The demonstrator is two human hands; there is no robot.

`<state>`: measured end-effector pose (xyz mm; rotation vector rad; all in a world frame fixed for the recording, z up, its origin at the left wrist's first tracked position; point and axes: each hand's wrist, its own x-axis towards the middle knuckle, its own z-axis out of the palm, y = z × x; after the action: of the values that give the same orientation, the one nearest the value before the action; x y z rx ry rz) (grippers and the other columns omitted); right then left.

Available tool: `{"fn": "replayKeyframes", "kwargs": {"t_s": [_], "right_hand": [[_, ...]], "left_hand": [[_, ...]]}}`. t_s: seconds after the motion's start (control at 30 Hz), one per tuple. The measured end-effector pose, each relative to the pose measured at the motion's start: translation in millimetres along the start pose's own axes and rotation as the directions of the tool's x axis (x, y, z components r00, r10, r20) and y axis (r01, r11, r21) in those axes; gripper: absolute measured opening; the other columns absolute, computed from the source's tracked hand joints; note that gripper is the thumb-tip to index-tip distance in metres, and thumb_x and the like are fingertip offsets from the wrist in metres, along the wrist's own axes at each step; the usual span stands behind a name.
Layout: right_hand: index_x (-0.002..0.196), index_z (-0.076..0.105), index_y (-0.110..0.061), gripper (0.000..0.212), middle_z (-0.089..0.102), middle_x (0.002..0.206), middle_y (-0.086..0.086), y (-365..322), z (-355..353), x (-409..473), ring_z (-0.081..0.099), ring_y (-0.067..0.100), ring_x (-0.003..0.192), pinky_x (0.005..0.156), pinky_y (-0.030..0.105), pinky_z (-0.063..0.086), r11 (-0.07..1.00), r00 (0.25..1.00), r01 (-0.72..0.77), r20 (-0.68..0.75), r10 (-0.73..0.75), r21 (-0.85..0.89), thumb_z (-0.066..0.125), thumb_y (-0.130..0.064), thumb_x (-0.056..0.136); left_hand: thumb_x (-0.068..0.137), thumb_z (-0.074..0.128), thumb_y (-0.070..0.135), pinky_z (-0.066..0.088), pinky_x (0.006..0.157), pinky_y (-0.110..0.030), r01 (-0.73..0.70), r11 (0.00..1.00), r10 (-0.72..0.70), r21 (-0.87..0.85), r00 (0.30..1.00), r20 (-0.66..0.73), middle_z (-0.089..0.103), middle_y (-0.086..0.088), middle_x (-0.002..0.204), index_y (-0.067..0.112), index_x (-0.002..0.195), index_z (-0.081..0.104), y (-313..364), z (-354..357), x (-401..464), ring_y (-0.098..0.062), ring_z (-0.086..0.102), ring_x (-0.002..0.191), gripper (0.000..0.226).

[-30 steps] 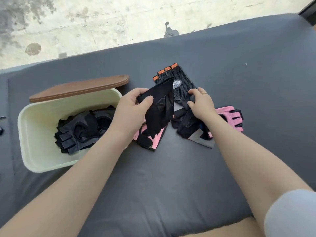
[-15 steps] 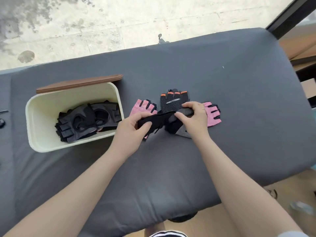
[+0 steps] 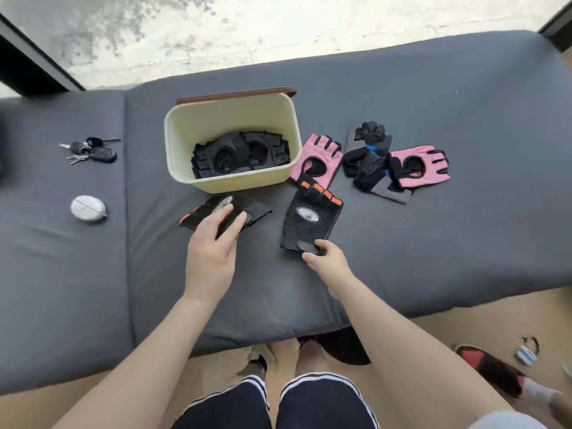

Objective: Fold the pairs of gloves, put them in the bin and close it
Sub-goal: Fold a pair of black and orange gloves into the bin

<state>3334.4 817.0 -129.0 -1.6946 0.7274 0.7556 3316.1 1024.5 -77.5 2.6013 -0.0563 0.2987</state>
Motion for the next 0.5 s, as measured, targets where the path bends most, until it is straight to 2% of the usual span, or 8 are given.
{"fn": "replayKeyframes", "kwargs": {"t_s": [0.07, 0.13, 0.17, 0.2, 0.27, 0.37, 0.43, 0.5], "right_hand": [[0.136, 0.042, -0.01, 0.054, 0.05, 0.125, 0.003, 12, 19, -9, 0.054, 0.025, 0.111, 0.103, 0.041, 0.043, 0.993, 0.992, -0.007, 0.127, 0.022, -0.116, 0.059, -0.006, 0.085], [0.131, 0.048, -0.012, 0.045, 0.048, 0.134, 0.006, 22, 30, -13, 0.052, 0.023, 0.111, 0.103, 0.034, 0.04, 0.905, 0.989, 0.091, 0.146, -0.033, -0.415, 0.054, -0.005, 0.087], [0.127, 0.052, -0.011, 0.04, 0.049, 0.134, 0.008, 26, 35, -15, 0.052, 0.024, 0.113, 0.101, 0.032, 0.039, 0.839, 0.989, 0.14, 0.122, -0.089, -0.526, 0.051, -0.005, 0.088], [0.123, 0.054, -0.011, 0.035, 0.051, 0.132, 0.009, 28, 39, -17, 0.052, 0.025, 0.114, 0.099, 0.032, 0.039, 0.789, 0.985, 0.169, 0.087, -0.146, -0.59, 0.048, -0.005, 0.089], [0.116, 0.058, -0.012, 0.029, 0.052, 0.127, 0.008, 30, 45, -21, 0.053, 0.028, 0.112, 0.095, 0.036, 0.042, 0.738, 0.962, 0.22, 0.017, -0.273, -0.638, 0.044, -0.008, 0.091], [0.114, 0.058, -0.011, 0.027, 0.049, 0.125, 0.006, 27, 57, -20, 0.054, 0.031, 0.104, 0.085, 0.038, 0.046, 0.642, 0.901, 0.31, 0.001, -0.434, -0.701, 0.041, -0.011, 0.093], [0.117, 0.058, -0.009, 0.028, 0.049, 0.127, 0.007, 25, 65, -10, 0.051, 0.033, 0.106, 0.083, 0.04, 0.046, 0.534, 0.857, 0.356, 0.041, -0.513, -0.767, 0.041, -0.009, 0.093], [0.124, 0.053, -0.009, 0.032, 0.047, 0.132, 0.008, 25, 72, 3, 0.048, 0.034, 0.109, 0.085, 0.042, 0.045, 0.448, 0.838, 0.348, 0.06, -0.542, -0.823, 0.04, -0.008, 0.094]], "left_hand": [[0.089, 0.044, 0.008, 0.039, 0.102, -0.039, 0.03, 0.997, -0.049, 0.072, 0.959, 0.278, 0.052, -0.019, 0.132, 0.007, 0.127, 0.054, -24, 7, -31, -0.032, 0.049, 0.119, 0.04], [0.094, 0.04, 0.007, 0.033, 0.107, -0.036, 0.25, 0.964, -0.252, 0.089, 0.761, 0.598, 0.04, -0.011, 0.145, 0.015, 0.14, 0.038, -43, 10, -59, -0.029, 0.04, 0.131, 0.047], [0.095, 0.037, 0.006, 0.031, 0.107, -0.034, 0.356, 0.93, -0.319, 0.094, 0.651, 0.689, 0.038, -0.006, 0.147, 0.019, 0.143, 0.031, -51, 11, -70, -0.026, 0.037, 0.133, 0.05], [0.095, 0.035, 0.005, 0.031, 0.106, -0.033, 0.415, 0.906, -0.353, 0.089, 0.619, 0.701, 0.039, -0.005, 0.146, 0.02, 0.144, 0.029, -59, 12, -77, -0.025, 0.037, 0.133, 0.051], [0.093, 0.034, 0.0, 0.033, 0.105, -0.035, 0.417, 0.908, -0.353, 0.037, 0.715, 0.604, 0.042, -0.006, 0.143, 0.016, 0.141, 0.034, -69, 13, -82, -0.025, 0.038, 0.131, 0.05], [0.087, 0.043, -0.006, 0.035, 0.106, -0.039, 0.288, 0.957, -0.267, 0.025, 0.844, 0.465, 0.044, -0.01, 0.142, 0.01, 0.136, 0.044, -83, 16, -72, -0.03, 0.04, 0.129, 0.051], [0.077, 0.059, -0.007, 0.041, 0.102, -0.048, 0.099, 0.992, -0.122, 0.072, 0.872, 0.475, 0.047, -0.019, 0.138, 0.005, 0.129, 0.051, -97, 26, -62, -0.038, 0.046, 0.125, 0.054], [0.063, 0.079, 0.003, 0.046, 0.095, -0.053, -0.094, 0.987, 0.004, 0.13, 0.825, 0.564, 0.051, -0.024, 0.133, 0.005, 0.124, 0.057, -112, 38, -53, -0.044, 0.052, 0.117, 0.064]]}}
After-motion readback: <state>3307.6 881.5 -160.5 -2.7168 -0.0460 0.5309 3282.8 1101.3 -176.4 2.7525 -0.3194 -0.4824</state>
